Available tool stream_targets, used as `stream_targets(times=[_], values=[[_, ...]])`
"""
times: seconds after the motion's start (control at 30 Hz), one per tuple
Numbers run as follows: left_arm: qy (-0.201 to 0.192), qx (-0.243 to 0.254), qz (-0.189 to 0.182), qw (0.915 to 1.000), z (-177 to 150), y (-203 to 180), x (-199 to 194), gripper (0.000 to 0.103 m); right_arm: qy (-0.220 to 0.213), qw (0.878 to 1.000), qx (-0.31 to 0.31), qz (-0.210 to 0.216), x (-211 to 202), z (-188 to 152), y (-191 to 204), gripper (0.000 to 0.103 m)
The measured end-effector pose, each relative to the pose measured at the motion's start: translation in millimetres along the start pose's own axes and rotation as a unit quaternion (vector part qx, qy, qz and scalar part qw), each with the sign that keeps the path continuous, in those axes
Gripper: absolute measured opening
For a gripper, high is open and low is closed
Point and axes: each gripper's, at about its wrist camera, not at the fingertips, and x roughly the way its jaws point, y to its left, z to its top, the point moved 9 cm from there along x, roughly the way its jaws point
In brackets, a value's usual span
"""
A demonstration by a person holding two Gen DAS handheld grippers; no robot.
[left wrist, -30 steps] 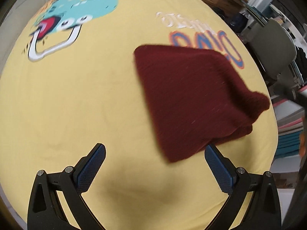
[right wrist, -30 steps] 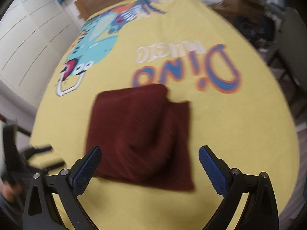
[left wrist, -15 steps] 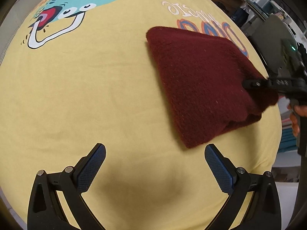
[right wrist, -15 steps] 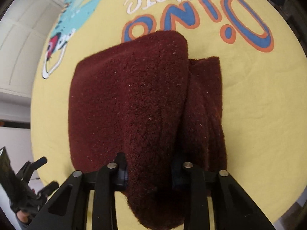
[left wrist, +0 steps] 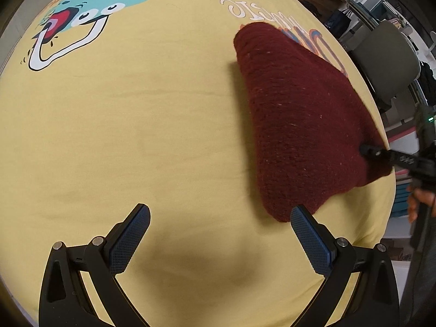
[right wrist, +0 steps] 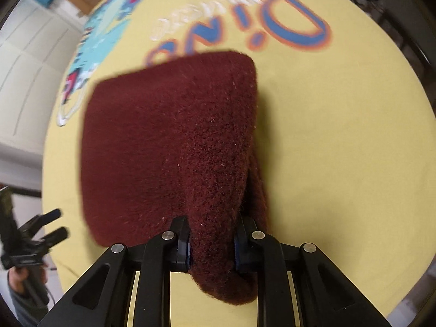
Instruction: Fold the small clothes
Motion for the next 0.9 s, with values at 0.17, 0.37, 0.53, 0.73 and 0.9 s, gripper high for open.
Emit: stream_targets(times=[0.17,0.37,0.53,0.73,0.9], values=[[0.004,0.008,0.009,0.9999,1.8,-3.7,1.7,0.102,-0.004,1.000,0.006,-0.004,16.6,-6.8,-5.3,0.042],[0.001,-0.008,0.001,1.0000,13.3,-12.2,6.7,0.102,-0.008,0.999,-0.025,-0.032,13.7,-5.9,4.8,0.076],[-0.007,0.005,-0.004,1.0000,19.8,-22.3,5.8,0.102,-0.018,0.998,-0.027,-0.052,5.7,-10.5,-4.4,0.086],[-0.018,-0.007,-0.014,0.9997,46.6,-29.8,1.0,0.102,-0.032,0.998,-0.021,-0.046,-18.3,-5.4,-6.3,0.087],[-0.016,-0.016,-0.017,0.9996,76.7,-45.5,8.6,0.102,-0.063,0.997,-0.036,-0.040,-37.4,18.8,13.5,0.103]])
